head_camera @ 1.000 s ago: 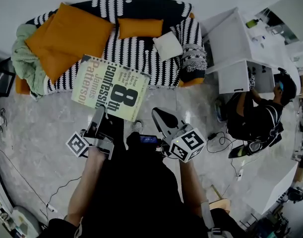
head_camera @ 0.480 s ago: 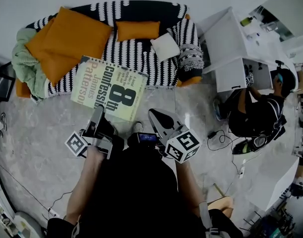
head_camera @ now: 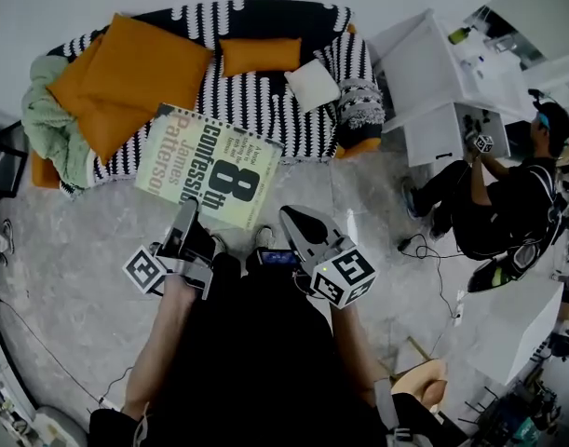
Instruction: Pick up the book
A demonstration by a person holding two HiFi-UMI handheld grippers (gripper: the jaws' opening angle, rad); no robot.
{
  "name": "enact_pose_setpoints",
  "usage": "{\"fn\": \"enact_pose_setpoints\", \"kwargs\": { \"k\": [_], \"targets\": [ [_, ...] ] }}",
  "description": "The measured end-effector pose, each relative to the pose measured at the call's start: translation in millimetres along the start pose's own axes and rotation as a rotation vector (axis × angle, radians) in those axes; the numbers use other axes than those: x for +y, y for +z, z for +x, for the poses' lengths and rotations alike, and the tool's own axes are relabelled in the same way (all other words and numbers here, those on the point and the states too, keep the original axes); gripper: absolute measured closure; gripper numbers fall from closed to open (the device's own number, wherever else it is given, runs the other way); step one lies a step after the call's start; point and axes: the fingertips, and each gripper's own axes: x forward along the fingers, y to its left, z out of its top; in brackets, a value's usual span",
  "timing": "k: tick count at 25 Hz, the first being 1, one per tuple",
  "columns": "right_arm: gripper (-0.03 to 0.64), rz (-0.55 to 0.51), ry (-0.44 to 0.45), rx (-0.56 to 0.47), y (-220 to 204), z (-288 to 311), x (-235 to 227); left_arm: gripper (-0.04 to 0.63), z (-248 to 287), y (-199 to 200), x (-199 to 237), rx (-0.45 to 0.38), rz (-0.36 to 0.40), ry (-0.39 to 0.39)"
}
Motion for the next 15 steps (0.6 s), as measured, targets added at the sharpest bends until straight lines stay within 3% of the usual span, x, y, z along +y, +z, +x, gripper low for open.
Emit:
{"fn": "enact_pose_setpoints", "kwargs": {
  "k": [15],
  "targets": [
    [0.6, -0.01, -0.034, -0.023, 7, 7, 12, 0.43, 1, 7, 3, 0.049, -0.019, 0.004]
  ]
}}
